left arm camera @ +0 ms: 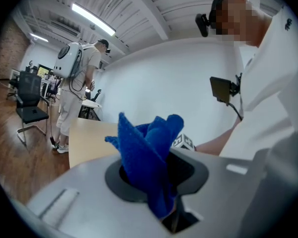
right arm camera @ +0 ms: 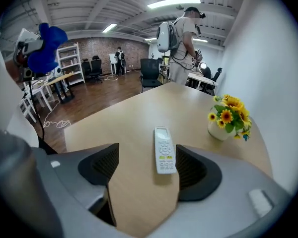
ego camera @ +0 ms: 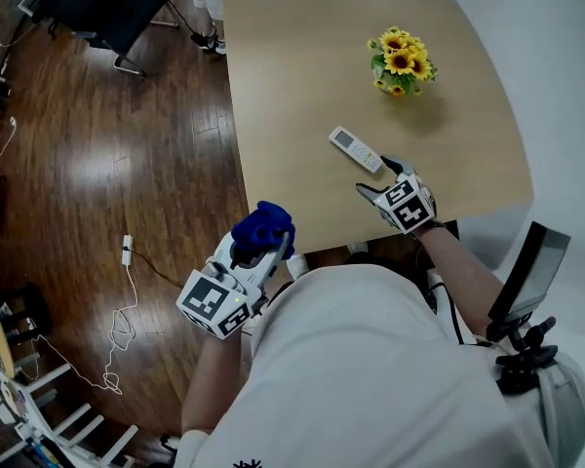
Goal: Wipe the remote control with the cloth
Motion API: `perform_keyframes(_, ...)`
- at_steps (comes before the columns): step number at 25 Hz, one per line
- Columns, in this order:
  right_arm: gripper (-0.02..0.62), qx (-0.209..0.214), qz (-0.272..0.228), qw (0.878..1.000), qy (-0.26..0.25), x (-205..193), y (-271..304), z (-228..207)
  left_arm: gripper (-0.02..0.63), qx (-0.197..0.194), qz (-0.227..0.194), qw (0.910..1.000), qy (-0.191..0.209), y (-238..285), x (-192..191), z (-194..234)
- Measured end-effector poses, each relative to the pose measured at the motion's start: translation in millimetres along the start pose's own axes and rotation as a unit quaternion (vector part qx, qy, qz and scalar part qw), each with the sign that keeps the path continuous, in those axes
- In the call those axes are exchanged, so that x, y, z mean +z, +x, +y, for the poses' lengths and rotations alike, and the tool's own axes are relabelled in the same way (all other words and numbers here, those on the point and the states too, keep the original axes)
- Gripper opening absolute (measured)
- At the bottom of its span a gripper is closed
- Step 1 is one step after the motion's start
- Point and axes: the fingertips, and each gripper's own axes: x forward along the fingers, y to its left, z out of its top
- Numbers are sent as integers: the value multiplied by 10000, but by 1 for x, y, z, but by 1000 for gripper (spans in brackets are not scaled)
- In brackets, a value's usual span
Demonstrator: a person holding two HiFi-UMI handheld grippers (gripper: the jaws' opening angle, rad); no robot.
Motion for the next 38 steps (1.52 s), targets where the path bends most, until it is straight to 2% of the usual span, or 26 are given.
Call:
perform_keyframes(3,360,164,11,9998,-136,4,31,-17,110,180,20,9998,-75,17,1,3)
perform_keyframes(9,359,356,152,9988,-312,12,66,-16,109,489,86,9985,-212,9,11,-3)
perform_keyframes(17,357,565,278,9979,-124,-10,104,-25,110,909,167,9948,-418,20,3,-5)
perform_keyframes(20,337,669,328,9972,-10,-25,113,-25,110,995,153,9939,-454,16,3,-5)
perform_keyframes(21,318,686,337,9971,19,-26,111,-23,110,1013,147,9937,-448,11,4,-6)
perform_keyframes(22,265,702,348,9969,39,-25,109,-19,109,1024,140,9937,-442,7,5,-7)
perform_keyframes(26,261,761,448,9961,6,-28,104,-15,109,1020,115,9940,-368,6,4,-10)
perform_keyframes(31,259,881,440,9951,-31,-27,92,-31,110,986,29,9948,-239,26,12,-4)
perform_keyframes(38,259,1266,103,9892,-733,34,-18,19,109,601,-156,9981,-32,2,53,-34)
